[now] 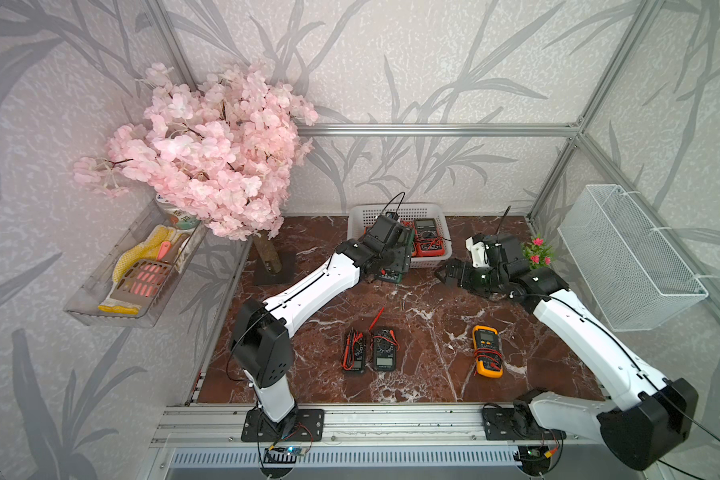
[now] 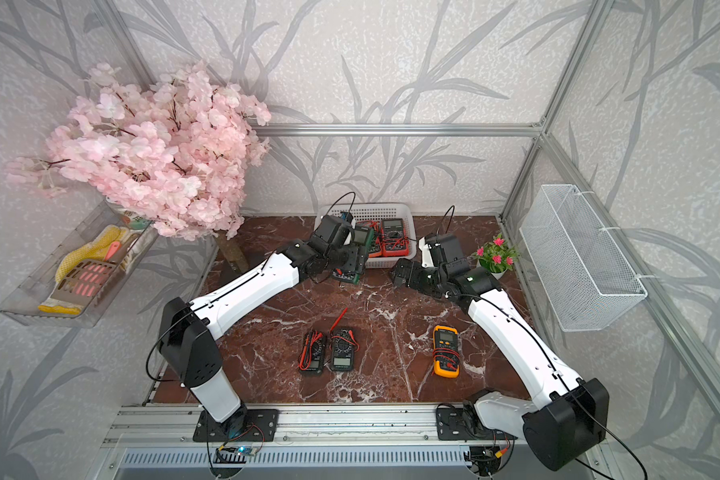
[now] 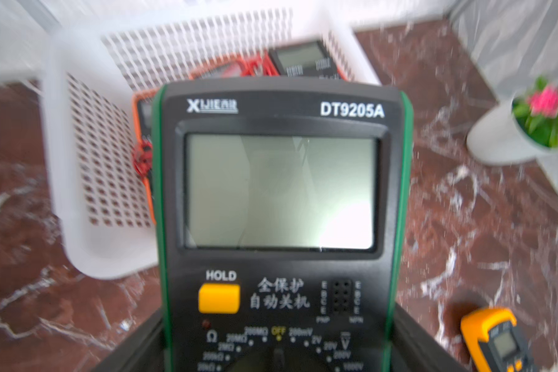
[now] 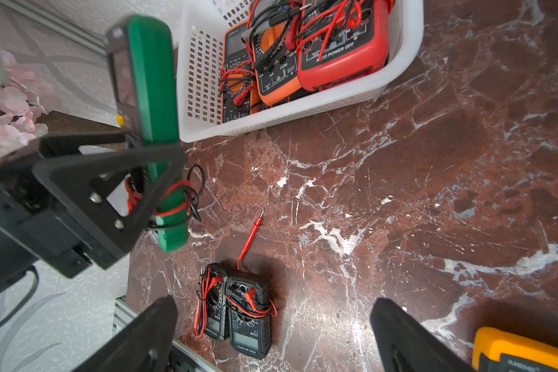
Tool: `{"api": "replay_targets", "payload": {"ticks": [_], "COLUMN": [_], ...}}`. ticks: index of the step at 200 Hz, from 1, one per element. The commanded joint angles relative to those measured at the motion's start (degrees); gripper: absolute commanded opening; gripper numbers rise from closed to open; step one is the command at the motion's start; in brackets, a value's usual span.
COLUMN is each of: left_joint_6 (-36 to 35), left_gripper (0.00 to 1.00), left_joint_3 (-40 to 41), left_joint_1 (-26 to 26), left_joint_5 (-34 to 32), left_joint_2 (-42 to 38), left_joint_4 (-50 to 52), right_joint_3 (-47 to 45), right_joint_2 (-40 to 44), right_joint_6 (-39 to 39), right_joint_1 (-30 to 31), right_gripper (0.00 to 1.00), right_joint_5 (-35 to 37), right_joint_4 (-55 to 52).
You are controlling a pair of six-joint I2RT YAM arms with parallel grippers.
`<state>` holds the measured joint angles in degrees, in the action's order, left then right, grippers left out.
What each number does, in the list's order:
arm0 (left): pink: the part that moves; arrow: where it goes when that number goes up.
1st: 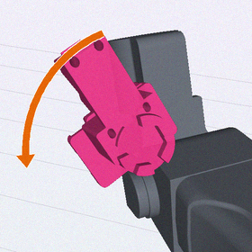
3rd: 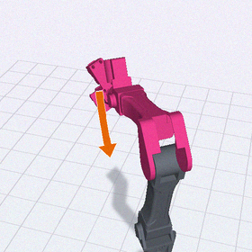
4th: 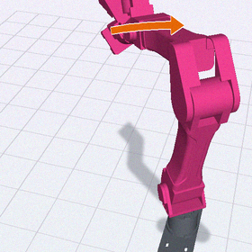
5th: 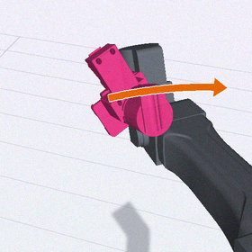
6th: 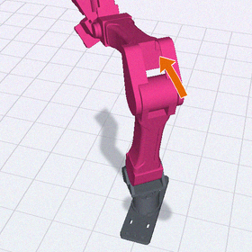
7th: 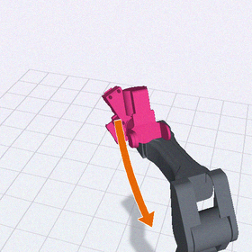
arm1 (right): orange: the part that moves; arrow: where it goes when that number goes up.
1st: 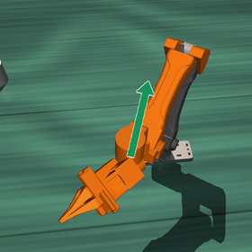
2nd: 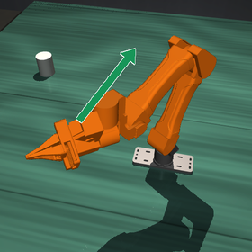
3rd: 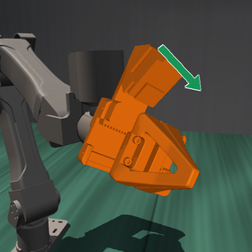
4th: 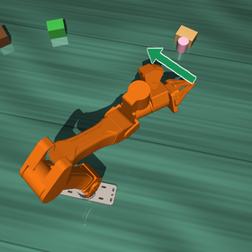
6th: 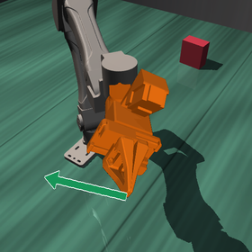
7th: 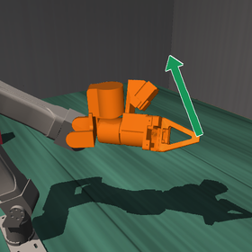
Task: Put the multimeter into the basket
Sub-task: Pick up the multimeter from the center of the board, then place the multimeter in the basket.
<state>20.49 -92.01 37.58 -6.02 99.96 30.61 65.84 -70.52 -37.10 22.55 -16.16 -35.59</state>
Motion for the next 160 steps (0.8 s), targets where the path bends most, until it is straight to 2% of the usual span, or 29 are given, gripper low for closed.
{"api": "replay_targets", "payload": {"ticks": [1,80,160], "left_joint_6": [-0.83,-0.82,-0.8], "left_gripper": [0.48,0.48,0.48], "left_joint_3": [-5.1,-18.16,-33.44], "left_joint_1": [-1.48,-6.43,-9.45], "left_joint_5": [-4.4,-7.79,-10.76], "left_joint_2": [1.84,11.62,24.92], "left_joint_4": [-2.09,1.7,9.15], "right_joint_3": [1.87,4.41,6.62], "right_joint_2": [-0.57,-3.52,-8.12], "right_joint_6": [-0.32,-1.31,0.93], "right_joint_1": [-0.22,-0.22,-0.2], "right_gripper": [0.99,0.99,0.99], "right_joint_5": [-1.48,-5.2,-8.2], "right_joint_4": [2.57,7.45,5.61]}}
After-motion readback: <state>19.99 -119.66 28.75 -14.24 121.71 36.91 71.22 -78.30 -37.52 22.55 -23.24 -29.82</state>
